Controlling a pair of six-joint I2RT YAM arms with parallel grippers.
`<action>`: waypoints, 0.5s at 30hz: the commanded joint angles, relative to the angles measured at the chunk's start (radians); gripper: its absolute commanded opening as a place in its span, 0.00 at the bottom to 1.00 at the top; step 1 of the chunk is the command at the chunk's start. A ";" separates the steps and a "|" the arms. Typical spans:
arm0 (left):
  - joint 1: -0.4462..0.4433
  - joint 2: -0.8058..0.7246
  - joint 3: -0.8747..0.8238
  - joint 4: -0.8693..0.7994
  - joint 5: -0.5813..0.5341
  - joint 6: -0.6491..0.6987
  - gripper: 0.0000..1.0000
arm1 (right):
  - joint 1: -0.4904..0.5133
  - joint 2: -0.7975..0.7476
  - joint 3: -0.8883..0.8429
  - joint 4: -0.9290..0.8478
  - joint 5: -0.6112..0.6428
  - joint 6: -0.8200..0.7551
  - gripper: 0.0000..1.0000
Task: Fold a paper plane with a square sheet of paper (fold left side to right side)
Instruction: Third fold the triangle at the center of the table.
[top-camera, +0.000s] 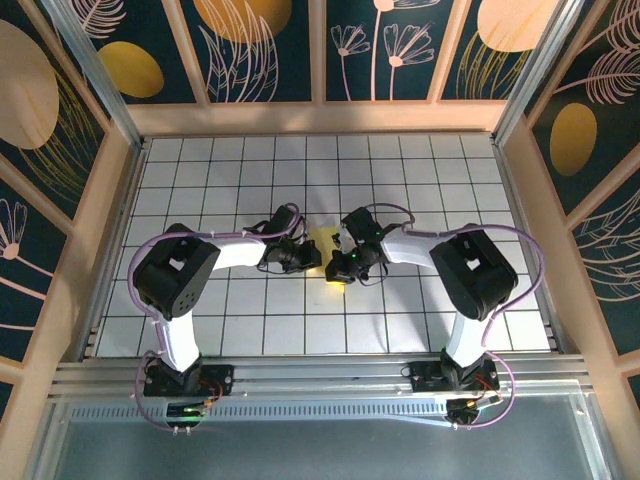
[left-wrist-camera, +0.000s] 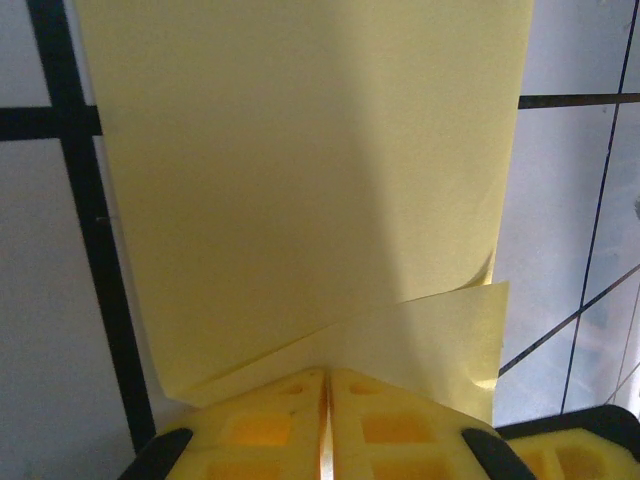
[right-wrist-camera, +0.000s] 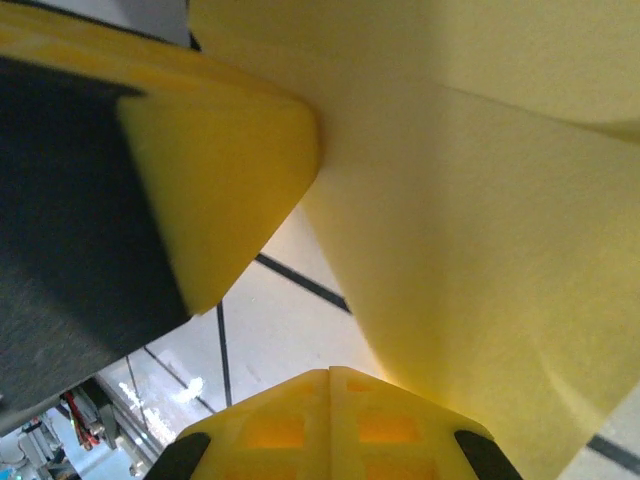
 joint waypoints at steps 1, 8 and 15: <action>0.003 0.032 0.004 -0.073 -0.040 0.016 0.11 | 0.005 0.025 0.031 0.009 0.032 0.012 0.00; 0.003 0.040 0.036 -0.108 -0.064 0.033 0.10 | -0.001 0.019 0.005 -0.065 0.079 0.010 0.00; 0.002 0.050 0.055 -0.156 -0.114 0.068 0.10 | -0.028 -0.048 -0.083 -0.085 0.079 0.027 0.00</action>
